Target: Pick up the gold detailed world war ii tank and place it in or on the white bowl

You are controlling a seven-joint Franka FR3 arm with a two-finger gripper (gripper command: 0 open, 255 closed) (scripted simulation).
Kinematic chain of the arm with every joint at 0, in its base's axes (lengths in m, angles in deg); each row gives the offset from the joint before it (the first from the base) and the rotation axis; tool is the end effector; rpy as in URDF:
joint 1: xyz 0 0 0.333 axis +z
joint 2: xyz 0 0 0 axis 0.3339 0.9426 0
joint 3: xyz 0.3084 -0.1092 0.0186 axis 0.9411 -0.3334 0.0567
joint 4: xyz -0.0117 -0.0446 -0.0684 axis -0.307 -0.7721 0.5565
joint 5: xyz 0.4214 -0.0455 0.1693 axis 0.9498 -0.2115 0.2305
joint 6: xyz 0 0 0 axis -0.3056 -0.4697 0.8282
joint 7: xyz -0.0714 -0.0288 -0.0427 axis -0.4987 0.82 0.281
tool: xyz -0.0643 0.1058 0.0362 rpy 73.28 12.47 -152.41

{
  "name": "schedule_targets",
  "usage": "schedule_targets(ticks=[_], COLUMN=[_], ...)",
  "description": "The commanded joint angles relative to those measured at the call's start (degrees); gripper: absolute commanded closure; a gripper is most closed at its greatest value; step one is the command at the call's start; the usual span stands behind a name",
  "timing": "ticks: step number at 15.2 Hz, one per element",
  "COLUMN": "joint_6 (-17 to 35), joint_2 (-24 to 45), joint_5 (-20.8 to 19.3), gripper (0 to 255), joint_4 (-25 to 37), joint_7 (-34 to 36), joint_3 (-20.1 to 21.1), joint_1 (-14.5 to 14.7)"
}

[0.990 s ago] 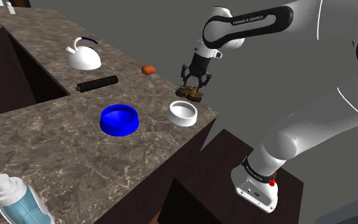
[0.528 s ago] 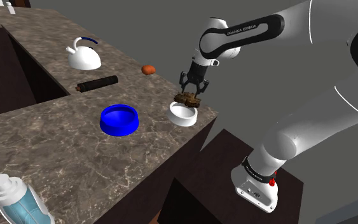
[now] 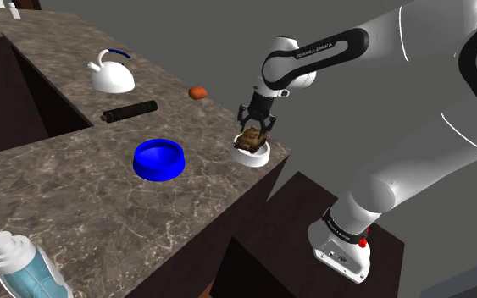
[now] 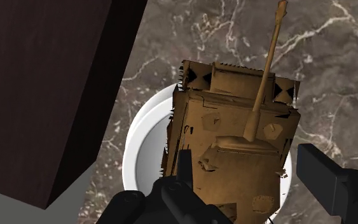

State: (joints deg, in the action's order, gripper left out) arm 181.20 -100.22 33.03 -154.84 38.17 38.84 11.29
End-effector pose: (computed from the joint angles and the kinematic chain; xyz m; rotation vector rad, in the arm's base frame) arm 0.4867 -0.0205 0.3187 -2.5804 1.6383 0.1311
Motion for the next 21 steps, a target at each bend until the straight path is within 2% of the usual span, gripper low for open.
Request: schedule_targets(ticks=[1, 6, 7, 12, 16, 21], joint_6=[2.0, 2.0, 2.1, 2.0, -5.9, -5.9], joint_2=[0.7, 0.7, 0.8, 0.7, -3.0, -3.0], joint_5=[-0.1, 0.0, 0.0, 0.0, -0.8, -0.8], gripper=[255, 255, 0, 0, 0, 0], joint_4=[-0.1, -0.1, -0.1, -0.1, 4.1, 4.1], joint_7=[-0.1, -0.1, -0.1, -0.1, 0.2, 0.2], joint_3=[0.0, 0.1, 0.1, 0.1, -0.5, -0.5], joint_1=[-0.1, -0.2, -0.2, -0.2, -0.7, -0.7])
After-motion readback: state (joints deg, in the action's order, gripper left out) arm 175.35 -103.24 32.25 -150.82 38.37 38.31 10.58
